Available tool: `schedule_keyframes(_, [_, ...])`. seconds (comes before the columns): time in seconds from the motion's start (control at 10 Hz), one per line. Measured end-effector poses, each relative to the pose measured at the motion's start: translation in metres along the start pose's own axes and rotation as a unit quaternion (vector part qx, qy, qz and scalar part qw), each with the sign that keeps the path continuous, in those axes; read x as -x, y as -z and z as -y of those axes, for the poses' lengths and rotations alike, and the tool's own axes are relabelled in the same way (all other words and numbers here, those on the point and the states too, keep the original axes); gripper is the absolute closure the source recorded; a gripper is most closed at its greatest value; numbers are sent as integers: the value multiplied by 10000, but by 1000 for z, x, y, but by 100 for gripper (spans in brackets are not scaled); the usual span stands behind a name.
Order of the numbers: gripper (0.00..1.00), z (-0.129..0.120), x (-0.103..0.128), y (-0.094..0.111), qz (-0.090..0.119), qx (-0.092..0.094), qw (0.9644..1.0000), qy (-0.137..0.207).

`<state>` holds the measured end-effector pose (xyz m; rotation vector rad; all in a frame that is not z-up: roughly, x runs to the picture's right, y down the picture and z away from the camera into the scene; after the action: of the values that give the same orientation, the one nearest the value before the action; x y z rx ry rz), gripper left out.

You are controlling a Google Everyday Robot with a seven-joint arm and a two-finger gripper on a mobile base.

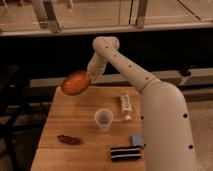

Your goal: Pick up the ceramic bowl

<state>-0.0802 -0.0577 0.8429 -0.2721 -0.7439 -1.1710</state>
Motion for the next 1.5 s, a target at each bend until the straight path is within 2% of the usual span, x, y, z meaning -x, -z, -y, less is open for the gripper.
schedule_keyframes(0.9, [100, 4, -6, -1, 33, -95, 9999, -59])
schedule_keyframes(1.5, [100, 4, -11, 1, 92, -230, 9997, -91])
